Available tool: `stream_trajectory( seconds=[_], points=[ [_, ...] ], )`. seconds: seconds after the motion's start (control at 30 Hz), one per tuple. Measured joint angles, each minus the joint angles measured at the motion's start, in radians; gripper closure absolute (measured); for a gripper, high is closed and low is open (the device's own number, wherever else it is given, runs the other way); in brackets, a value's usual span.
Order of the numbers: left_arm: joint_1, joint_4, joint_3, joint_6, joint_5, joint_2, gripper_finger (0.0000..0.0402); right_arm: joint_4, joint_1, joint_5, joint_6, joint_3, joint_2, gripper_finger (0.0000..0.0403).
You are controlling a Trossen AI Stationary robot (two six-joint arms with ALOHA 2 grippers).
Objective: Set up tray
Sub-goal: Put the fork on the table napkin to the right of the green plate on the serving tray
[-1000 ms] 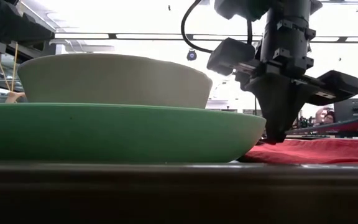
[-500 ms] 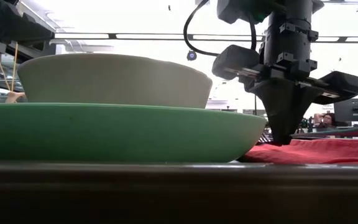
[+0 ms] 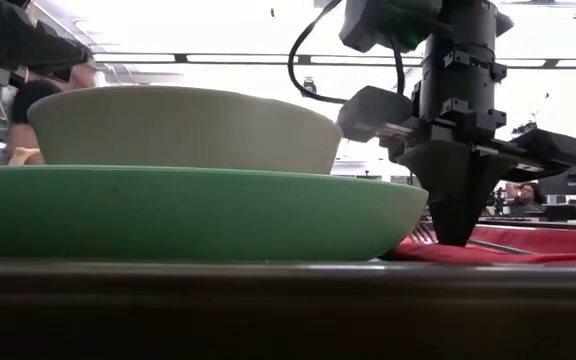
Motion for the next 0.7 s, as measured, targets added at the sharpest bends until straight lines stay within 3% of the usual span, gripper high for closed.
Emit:
stream_trajectory(
  seconds=[0.3, 0.7],
  points=[
    [0.000, 0.000, 0.000, 0.000, 0.000, 0.000, 0.0332, 0.010, 0.000, -0.002, -0.006, 0.001, 0.002, 0.0394],
    [0.000, 0.000, 0.000, 0.000, 0.000, 0.000, 0.0332, 0.011, 0.000, -0.009, 0.003, 0.001, 0.003, 0.0353]
  ],
)
